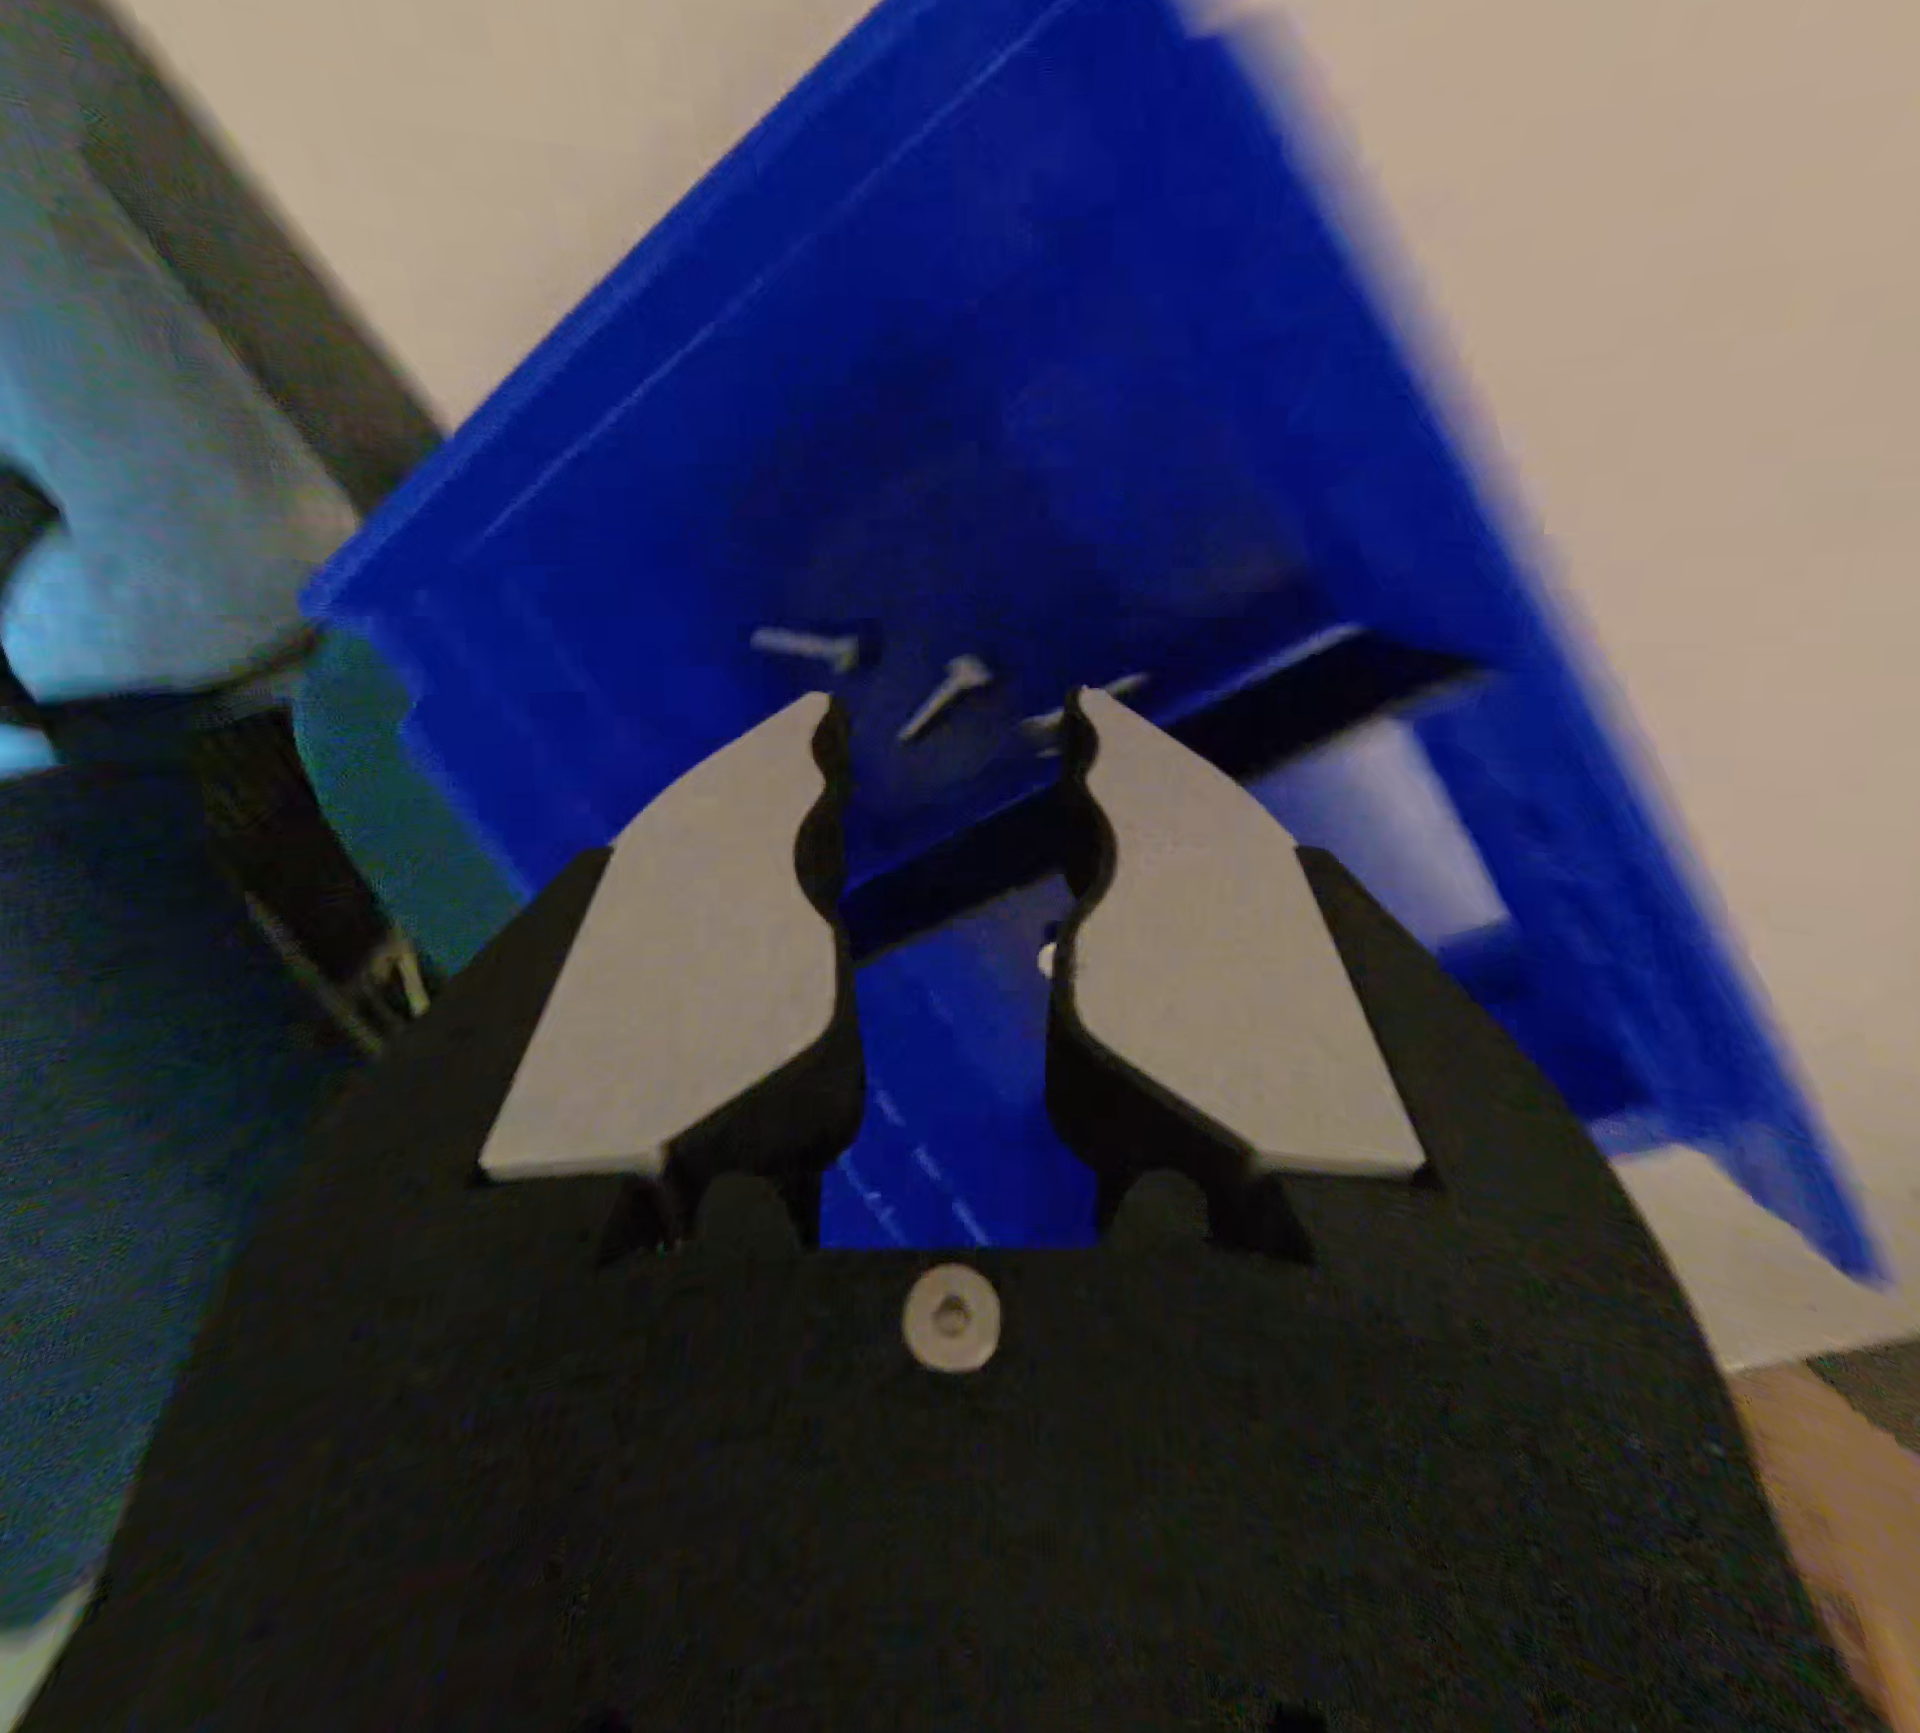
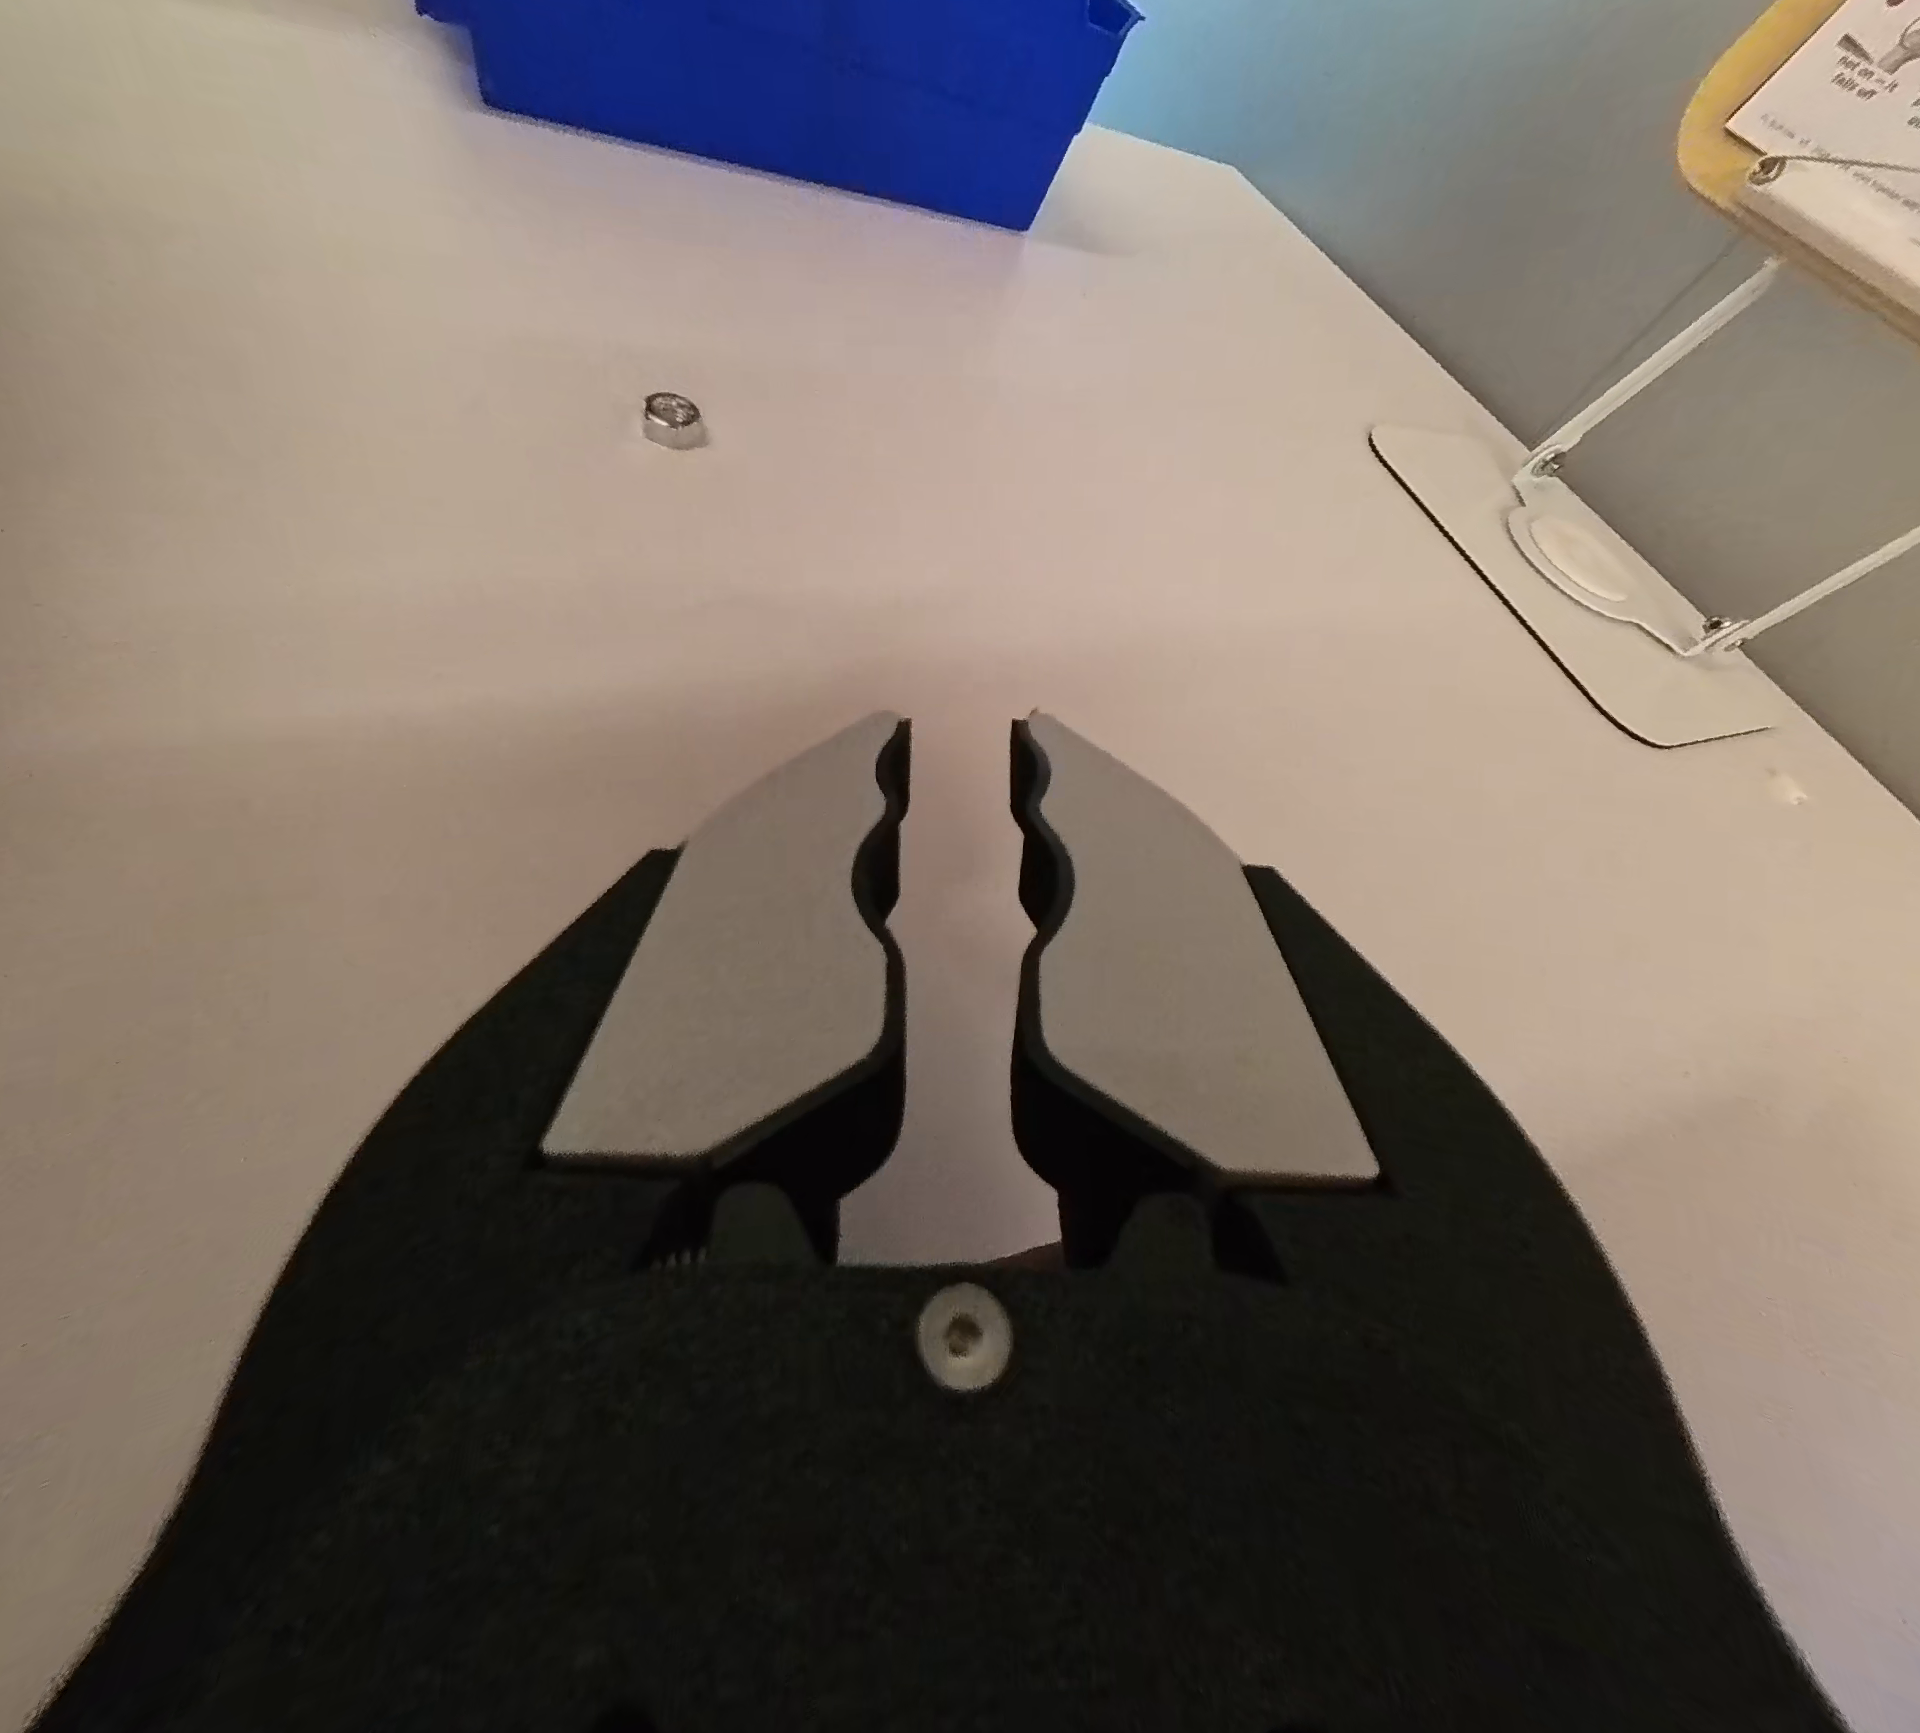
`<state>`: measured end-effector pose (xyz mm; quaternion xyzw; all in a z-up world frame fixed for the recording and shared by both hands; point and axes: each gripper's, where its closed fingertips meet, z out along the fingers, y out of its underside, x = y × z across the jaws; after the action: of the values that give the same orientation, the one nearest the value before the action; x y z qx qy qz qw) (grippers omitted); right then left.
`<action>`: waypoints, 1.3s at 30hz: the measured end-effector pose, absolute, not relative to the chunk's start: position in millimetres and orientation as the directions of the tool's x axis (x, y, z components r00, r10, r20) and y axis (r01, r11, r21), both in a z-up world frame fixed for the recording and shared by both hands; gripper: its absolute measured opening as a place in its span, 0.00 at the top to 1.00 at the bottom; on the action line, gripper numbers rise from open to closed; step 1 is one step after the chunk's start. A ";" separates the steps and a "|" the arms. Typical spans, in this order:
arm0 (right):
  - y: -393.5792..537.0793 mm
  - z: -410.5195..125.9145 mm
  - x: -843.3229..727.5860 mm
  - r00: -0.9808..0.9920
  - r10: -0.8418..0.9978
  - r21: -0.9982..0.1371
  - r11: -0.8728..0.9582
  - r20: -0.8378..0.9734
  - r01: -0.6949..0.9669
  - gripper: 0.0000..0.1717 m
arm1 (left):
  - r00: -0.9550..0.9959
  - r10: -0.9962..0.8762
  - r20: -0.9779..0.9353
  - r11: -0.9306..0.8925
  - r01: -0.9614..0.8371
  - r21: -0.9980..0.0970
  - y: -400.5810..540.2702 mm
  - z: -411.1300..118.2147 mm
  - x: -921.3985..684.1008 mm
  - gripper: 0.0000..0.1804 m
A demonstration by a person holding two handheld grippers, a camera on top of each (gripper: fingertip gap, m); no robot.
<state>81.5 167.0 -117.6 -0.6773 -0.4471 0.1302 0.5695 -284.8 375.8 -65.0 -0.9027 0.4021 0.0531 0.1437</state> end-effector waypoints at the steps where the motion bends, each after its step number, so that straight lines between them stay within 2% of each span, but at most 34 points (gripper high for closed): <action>1: 166.8 -117.1 81.7 0.567 0.752 -0.887 0.051 0.336 0.459 0.90 | 0.717 -0.672 -0.186 -0.693 -0.697 -0.181 387.4 -80.6 -298.9 0.79; 5: 167.2 -116.8 84.5 0.574 0.743 -0.883 0.049 0.345 0.467 0.90 | 0.831 -0.548 -0.096 -0.829 -0.555 -0.073 410.4 -130.5 -325.0 0.81; 11: 169.8 -117.2 89.6 0.583 0.741 -0.889 0.040 0.333 0.457 0.90 | 0.909 -0.416 -0.013 -0.907 -0.416 -0.064 421.0 -156.9 -324.6 0.89; 17: 169.4 -118.2 94.2 0.581 0.744 -0.890 0.040 0.330 0.455 0.90 | 0.920 -0.388 -0.058 -0.920 -0.390 -0.034 416.0 -158.1 -328.3 0.91; 20: 169.9 -120.0 97.3 0.578 0.732 -0.874 0.049 0.360 0.483 0.90 | 0.920 -0.382 -0.090 -0.924 -0.382 0.012 408.6 -159.4 -332.1 0.87; 26: 167.9 -120.4 100.1 0.574 0.719 -0.861 0.066 0.391 0.504 0.90 | 0.924 -0.367 -0.105 -0.930 -0.368 0.003 399.8 -157.4 -331.1 0.86; 33: 167.2 -121.2 99.6 0.567 0.713 -0.849 0.078 0.414 0.523 0.90 | 0.899 -0.424 -0.109 -0.906 -0.419 0.066 395.1 -164.9 -333.0 0.87; 35: 167.5 -119.6 100.1 0.571 0.706 -0.850 0.083 0.418 0.519 0.90 | 0.881 -0.459 -0.117 -0.889 -0.455 0.055 396.7 -164.1 -331.2 0.88; 39: 169.0 -114.3 102.6 0.596 0.699 -0.872 0.083 0.396 0.482 0.90 | 0.854 -0.491 -0.171 -0.845 -0.515 -0.147 410.3 -137.9 -314.6 0.91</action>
<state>102.6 169.0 -114.3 -0.6709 -0.4398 0.0920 0.5899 -314.6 410.3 -137.9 -0.9583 0.2622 0.0634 0.0941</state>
